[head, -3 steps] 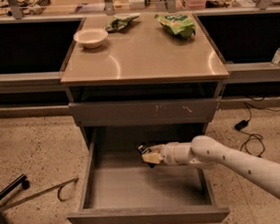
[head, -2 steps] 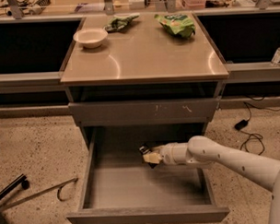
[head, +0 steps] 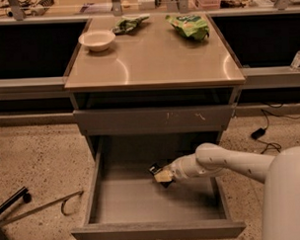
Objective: Place rxbar chocolate into middle drawer
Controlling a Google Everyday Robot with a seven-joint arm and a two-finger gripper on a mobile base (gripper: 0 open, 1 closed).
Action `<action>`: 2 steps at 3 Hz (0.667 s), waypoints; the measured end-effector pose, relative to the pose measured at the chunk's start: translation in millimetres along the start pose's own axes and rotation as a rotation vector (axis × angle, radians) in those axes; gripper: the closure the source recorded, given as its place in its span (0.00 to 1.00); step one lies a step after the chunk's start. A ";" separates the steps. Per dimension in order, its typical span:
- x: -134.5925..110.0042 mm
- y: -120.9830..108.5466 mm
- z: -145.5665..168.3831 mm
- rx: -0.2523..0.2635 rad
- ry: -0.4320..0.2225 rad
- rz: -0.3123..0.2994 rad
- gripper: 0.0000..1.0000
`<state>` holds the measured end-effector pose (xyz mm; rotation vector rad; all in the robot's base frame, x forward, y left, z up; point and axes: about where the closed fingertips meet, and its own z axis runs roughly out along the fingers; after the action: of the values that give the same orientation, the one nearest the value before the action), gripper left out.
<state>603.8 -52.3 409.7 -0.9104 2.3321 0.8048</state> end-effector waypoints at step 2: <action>30.4 4.0 8.5 -0.021 0.088 0.019 1.00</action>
Offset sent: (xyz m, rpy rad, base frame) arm -0.0247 -0.0136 -0.0238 -0.0585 0.0688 0.0177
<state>583.1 -57.0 385.9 -0.9513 2.4154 0.8134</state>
